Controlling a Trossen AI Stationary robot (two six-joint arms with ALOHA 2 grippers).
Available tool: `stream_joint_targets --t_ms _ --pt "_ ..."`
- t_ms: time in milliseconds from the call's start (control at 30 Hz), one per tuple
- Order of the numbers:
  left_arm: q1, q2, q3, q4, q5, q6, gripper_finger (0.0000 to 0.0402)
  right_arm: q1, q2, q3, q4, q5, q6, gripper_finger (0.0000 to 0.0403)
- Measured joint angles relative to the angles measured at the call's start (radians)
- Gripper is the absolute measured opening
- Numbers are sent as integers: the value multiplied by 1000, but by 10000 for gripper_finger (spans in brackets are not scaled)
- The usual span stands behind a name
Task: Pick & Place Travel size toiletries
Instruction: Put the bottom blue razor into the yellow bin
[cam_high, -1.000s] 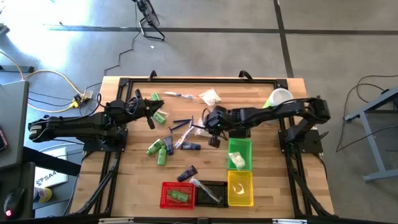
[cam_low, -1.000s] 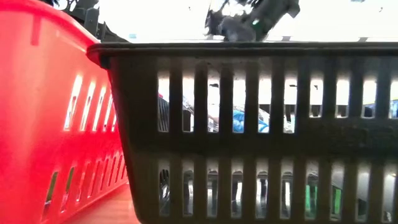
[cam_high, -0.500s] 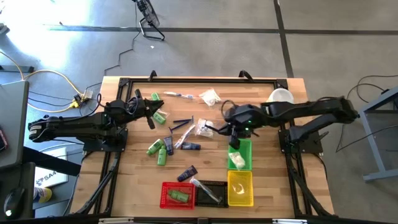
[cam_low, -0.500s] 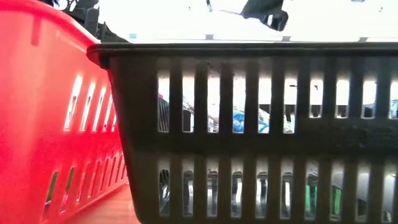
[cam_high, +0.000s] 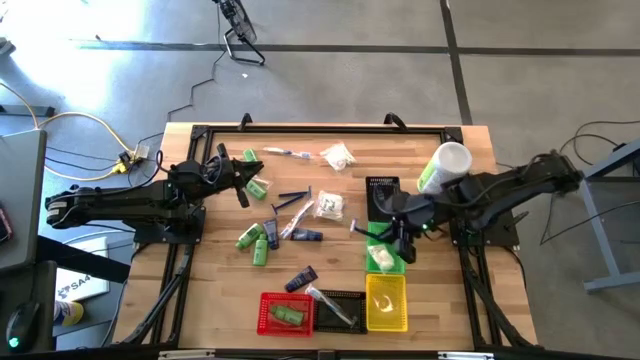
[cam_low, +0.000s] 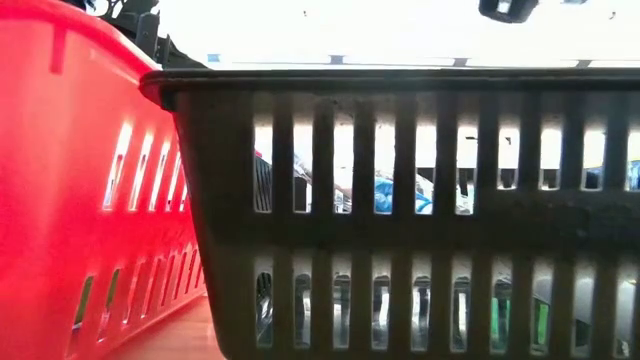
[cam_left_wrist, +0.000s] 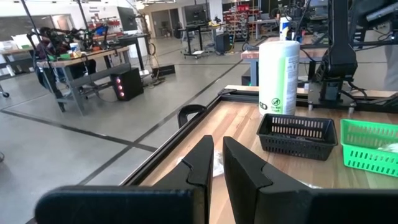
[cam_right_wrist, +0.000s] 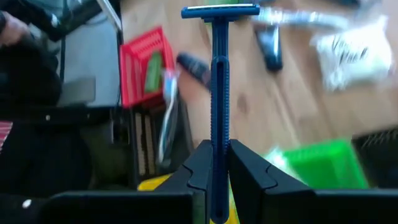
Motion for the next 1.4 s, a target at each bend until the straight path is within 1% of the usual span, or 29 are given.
stream_joint_targets --t_ms 133,333,533,667,833,900,1100,1233,1400 --pt "0 0 0 -4 0 0 30 69 0 0 -49 0 81 32" --pt "0 0 0 -38 0 0 30 174 0 0 -57 9 157 32" --pt "0 0 0 -52 0 -5 30 275 12 0 -76 60 209 32" --pt "0 1 0 -52 0 -32 30 332 42 0 -103 106 267 32" --pt "0 5 0 -83 0 -85 30 379 117 0 -107 103 340 32" --pt "0 5 0 -104 0 -89 30 393 155 0 -106 94 372 32" --pt "0 5 0 -137 0 -114 30 394 280 0 -105 47 387 32" --pt "0 5 0 -141 0 -114 30 372 355 0 -90 -47 433 29" --pt "0 5 0 -113 0 -99 30 371 419 0 -75 -108 512 29"
